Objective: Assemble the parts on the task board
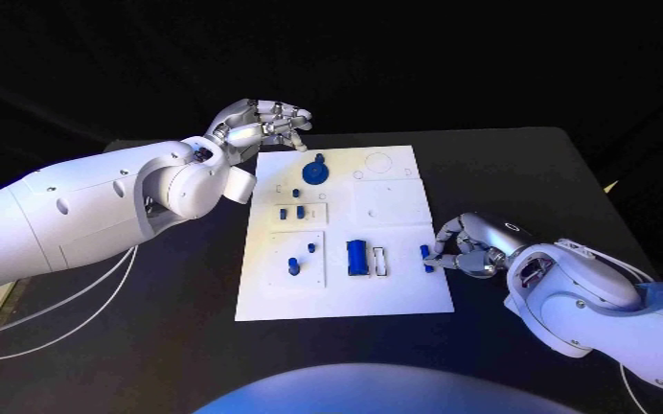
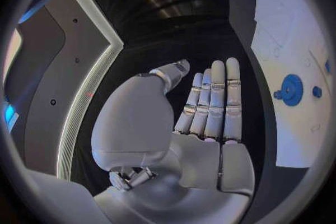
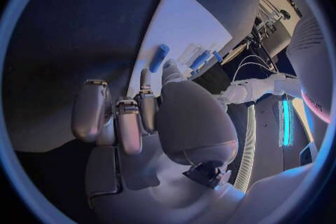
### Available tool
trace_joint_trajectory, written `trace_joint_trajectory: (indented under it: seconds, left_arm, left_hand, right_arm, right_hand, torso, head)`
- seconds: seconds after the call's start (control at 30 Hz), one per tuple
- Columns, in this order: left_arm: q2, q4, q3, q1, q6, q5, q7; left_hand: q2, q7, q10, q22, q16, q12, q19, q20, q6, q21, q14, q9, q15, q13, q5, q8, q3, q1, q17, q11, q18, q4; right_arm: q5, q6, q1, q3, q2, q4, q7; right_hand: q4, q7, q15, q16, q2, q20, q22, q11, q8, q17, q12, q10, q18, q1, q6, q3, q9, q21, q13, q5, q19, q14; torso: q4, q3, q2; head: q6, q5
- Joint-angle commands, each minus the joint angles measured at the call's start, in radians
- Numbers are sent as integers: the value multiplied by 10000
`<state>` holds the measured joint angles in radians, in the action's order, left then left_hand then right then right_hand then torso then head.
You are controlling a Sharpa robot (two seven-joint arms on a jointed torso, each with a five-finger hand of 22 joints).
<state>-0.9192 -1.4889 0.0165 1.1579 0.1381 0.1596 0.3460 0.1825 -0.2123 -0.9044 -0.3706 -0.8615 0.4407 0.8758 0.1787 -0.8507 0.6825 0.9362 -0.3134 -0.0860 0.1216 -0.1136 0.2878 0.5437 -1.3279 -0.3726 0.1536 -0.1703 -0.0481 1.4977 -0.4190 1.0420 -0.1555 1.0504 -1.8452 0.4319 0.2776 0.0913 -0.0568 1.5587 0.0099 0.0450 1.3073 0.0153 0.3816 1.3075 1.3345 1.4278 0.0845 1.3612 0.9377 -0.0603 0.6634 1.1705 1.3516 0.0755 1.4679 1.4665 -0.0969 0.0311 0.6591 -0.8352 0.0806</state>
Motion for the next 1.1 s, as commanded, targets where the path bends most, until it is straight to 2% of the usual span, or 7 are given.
trace_joint_trajectory:
  seconds: [0.03, 0.3, 0.5, 0.83, 0.93, 1.0, 1.1]
  left_arm:
    - [-2, -18, 3, 2, -138, -23, 101]
    - [-9, -13, 3, 2, -143, -23, 86]
    - [-7, -17, 3, 2, -151, -23, 81]
    - [-16, -23, 3, 2, -161, -23, 78]
    - [-19, -26, 3, 2, -163, -23, 75]
    - [-25, -29, 3, 2, -166, -23, 72]
    - [-33, -33, 3, 2, -169, -23, 67]
  left_hand:
    - [-56, 2, 52, 11, -17, 30, 37, 61, 60, -36, -70, -16, -22, 11, -63, -23, -64, 52, 10, -11, -112, -9]
    - [-56, 2, 52, 11, -17, 30, 37, 61, 60, -36, -70, -16, -22, 11, -63, -23, -64, 52, 10, -11, -112, -9]
    - [-56, 2, 52, 11, -17, 30, 37, 61, 60, -36, -70, -16, -22, 11, -63, -23, -64, 52, 10, -11, -112, -9]
    - [-56, 2, 52, 11, -17, 30, 37, 61, 60, -36, -70, -16, -22, 11, -63, -23, -64, 52, 10, -11, -112, -9]
    - [-56, 2, 52, 11, -17, 30, 37, 61, 60, -36, -70, -16, -22, 11, -63, -23, -64, 52, 10, -11, -112, -9]
    - [-56, 2, 52, 11, -17, 30, 37, 61, 60, -36, -70, -16, -22, 11, -63, -23, -64, 52, 10, -11, -112, -9]
    - [-56, 2, 52, 11, -17, 30, 37, 61, 60, -36, -70, -16, -22, 11, -63, -23, -64, 52, 10, -11, -112, -9]
  right_arm:
    - [256, 1, -27, 0, -64, 16, 182]
    - [269, 77, -44, -1, -206, 83, 240]
    - [484, 483, -84, -5, -422, 274, 443]
    - [827, 933, -185, -13, -668, 496, 679]
    - [917, 1038, -215, -14, -715, 528, 737]
    - [1012, 1101, -229, -15, -736, 546, 798]
    - [1158, 1179, -244, -15, -755, 564, 878]
  right_hand:
    - [80, -24, 34, -1, -89, 63, 1653, -29, -40, 2310, 40, 69, -180, -66, 76, -3, -15, 57, 355, -36, 110, 973]
    - [80, -58, 23, 7, -42, 62, 1670, -52, -31, 2329, 74, 97, -186, -74, 170, 40, -17, 105, 380, -16, 128, 978]
    - [35, -84, 6, 1, -59, 54, 1664, -75, -33, 2315, 48, 83, -177, 11, 215, 85, -18, 61, 361, -24, 121, 975]
    - [-127, -133, -38, 4, -152, 20, 1682, -123, -72, 2325, 34, 75, -181, 392, 297, 275, -36, 76, 360, -48, 130, 976]
    - [-255, -164, -63, 7, -171, -1, 1692, -151, -101, 2334, 27, 71, -184, 681, 339, 450, -56, 85, 360, 32, 136, 978]
    - [-351, -193, -87, 11, -131, -23, 1709, -178, -131, 2346, 26, 70, -191, 942, 393, 700, -82, 119, 365, -160, 148, 981]
    - [-652, -253, -142, 12, -115, -76, 1731, -232, -200, 2350, -9, 44, -195, 1518, 501, 1417, -150, 137, 355, -109, 161, 981]
  torso:
    - [-19, -1, 9]
    - [-31, 1, -7]
    - [-12, 1, -9]
    - [-25, -5, -12]
    - [-25, -7, -12]
    - [-23, -6, -12]
    - [-23, -7, -13]
  head:
    - [-33, 44]
    - [-79, 74]
    - [-83, 85]
    - [-106, 125]
    - [-115, 134]
    - [-117, 135]
    - [-118, 136]
